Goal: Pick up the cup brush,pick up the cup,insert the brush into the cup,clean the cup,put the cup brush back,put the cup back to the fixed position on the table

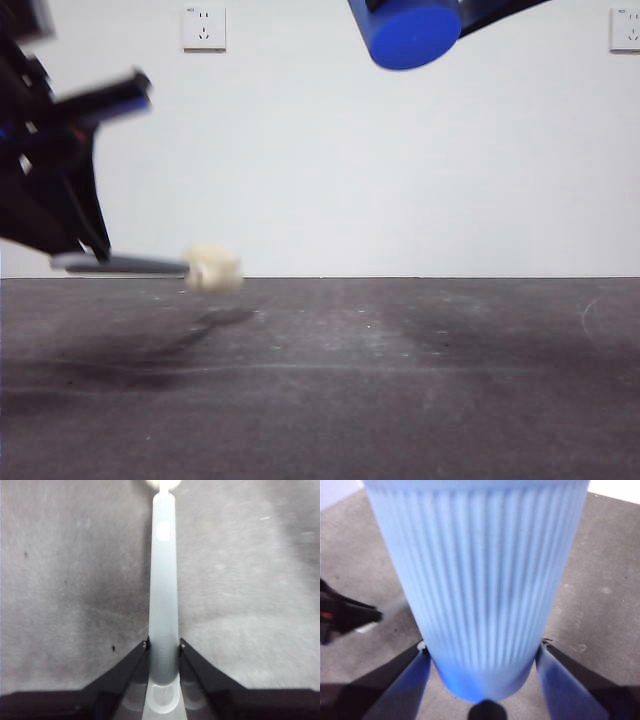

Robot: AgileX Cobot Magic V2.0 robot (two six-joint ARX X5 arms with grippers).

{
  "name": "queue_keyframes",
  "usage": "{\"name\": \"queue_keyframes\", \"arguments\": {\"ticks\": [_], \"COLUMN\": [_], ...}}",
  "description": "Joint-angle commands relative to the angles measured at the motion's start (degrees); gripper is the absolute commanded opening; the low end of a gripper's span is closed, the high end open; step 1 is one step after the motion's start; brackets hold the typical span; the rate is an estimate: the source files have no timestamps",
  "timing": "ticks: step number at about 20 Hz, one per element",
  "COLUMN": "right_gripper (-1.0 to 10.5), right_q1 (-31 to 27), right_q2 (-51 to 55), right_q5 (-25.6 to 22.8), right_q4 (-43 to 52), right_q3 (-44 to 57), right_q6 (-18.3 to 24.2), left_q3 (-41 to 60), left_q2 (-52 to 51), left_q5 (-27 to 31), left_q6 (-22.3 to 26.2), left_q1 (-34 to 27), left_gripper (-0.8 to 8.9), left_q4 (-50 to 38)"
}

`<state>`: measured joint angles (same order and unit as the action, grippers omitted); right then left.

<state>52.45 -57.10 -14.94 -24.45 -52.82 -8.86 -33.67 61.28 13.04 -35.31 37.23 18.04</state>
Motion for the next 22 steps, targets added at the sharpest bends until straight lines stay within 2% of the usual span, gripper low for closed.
{"name": "queue_keyframes", "arguments": {"ticks": [1, 4, 12, 16, 22], "right_gripper": [-0.1, -0.1, -0.1, -0.1, -0.1], "right_q1": [0.1, 0.1, 0.1, 0.1, 0.0], "right_q2": [1.6, 2.9, 2.9, 2.9, 2.3], "right_q5": [0.1, 0.0, 0.0, 0.0, -0.8], "right_q4": [0.4, 0.0, -1.1, -1.3, -0.3], "right_q3": [-0.1, -0.1, -0.1, -0.1, 0.1], "right_q6": [-1.2, -1.2, -1.2, -1.2, -1.2], "left_q3": [0.3, 0.3, 0.3, 0.3, -0.6], "left_q2": [3.8, 7.5, 16.6, 18.5, 15.3], "left_q5": [0.4, 0.6, 1.2, -0.6, -7.6], "left_q6": [-2.3, -2.7, -2.4, -2.3, -0.5], "left_q1": [-0.2, -0.2, 0.0, 0.2, 0.7], "left_gripper": [-0.09, -0.09, -0.09, -0.06, 0.03], "left_q4": [-3.8, -6.3, -6.5, -7.1, -13.2]}}
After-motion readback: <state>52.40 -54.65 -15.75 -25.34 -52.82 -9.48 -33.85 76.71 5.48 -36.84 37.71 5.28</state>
